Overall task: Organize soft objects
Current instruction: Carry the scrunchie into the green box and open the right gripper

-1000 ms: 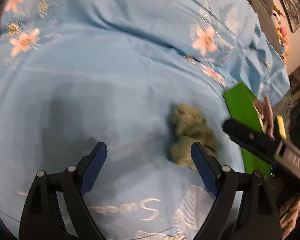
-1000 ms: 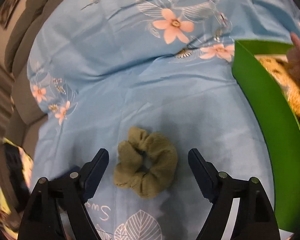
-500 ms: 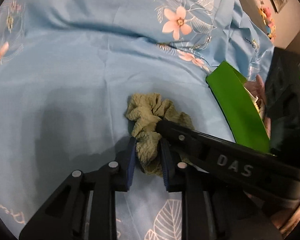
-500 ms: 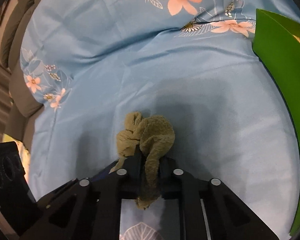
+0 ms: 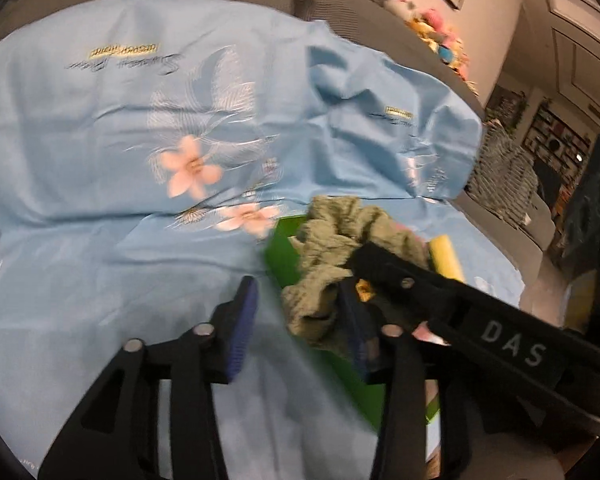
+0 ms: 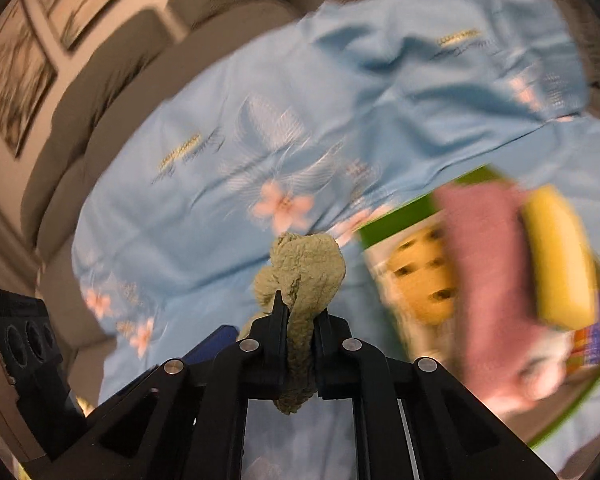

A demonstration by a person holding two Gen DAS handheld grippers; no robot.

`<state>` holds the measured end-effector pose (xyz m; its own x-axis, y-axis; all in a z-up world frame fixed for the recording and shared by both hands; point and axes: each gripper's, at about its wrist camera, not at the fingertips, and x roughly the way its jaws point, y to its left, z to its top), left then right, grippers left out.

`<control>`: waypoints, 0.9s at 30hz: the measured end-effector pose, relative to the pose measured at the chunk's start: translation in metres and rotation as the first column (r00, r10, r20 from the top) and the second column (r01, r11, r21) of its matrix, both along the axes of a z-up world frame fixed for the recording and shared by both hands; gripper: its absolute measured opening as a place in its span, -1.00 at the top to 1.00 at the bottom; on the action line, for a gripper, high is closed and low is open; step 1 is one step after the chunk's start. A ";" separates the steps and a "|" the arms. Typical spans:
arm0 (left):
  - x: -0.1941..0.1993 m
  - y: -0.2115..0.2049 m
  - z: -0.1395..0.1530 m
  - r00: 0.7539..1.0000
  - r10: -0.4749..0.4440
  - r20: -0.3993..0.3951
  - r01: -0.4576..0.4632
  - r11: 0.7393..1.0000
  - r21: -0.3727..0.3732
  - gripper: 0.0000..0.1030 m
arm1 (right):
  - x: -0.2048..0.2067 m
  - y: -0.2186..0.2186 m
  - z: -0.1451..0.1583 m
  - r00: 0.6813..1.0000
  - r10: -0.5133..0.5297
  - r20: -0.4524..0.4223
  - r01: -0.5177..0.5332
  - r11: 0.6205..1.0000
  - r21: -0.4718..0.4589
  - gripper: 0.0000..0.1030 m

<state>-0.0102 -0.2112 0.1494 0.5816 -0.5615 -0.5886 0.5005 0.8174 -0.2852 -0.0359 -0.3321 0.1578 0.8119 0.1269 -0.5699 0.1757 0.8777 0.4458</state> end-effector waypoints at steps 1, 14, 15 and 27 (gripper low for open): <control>-0.002 -0.005 0.001 1.000 -0.010 0.005 0.010 1.000 0.000 -0.02 | -0.008 -0.012 0.004 0.999 -0.039 0.010 0.039 0.999 -0.007 0.77; 0.000 -0.089 -0.035 0.995 -0.085 -0.055 0.089 0.993 0.077 -0.73 | -0.024 -0.094 -0.022 0.945 -0.277 -0.176 0.264 0.960 -0.094 0.77; 0.000 -0.088 -0.036 0.995 -0.081 -0.059 0.086 0.994 0.074 -0.78 | -0.025 -0.100 -0.026 0.945 -0.269 -0.186 0.261 0.963 -0.067 0.77; -0.008 -0.085 -0.023 0.999 -0.039 -0.035 0.041 0.997 0.059 -0.98 | -0.045 -0.106 -0.008 0.933 -0.331 -0.140 0.322 0.943 -0.081 -0.32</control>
<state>-0.0181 -0.2962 0.1261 0.5390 -0.5468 -0.6407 0.5238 0.8133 -0.2534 -0.0814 -0.4379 0.1499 0.7077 -0.1663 -0.6867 0.5176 0.7835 0.3437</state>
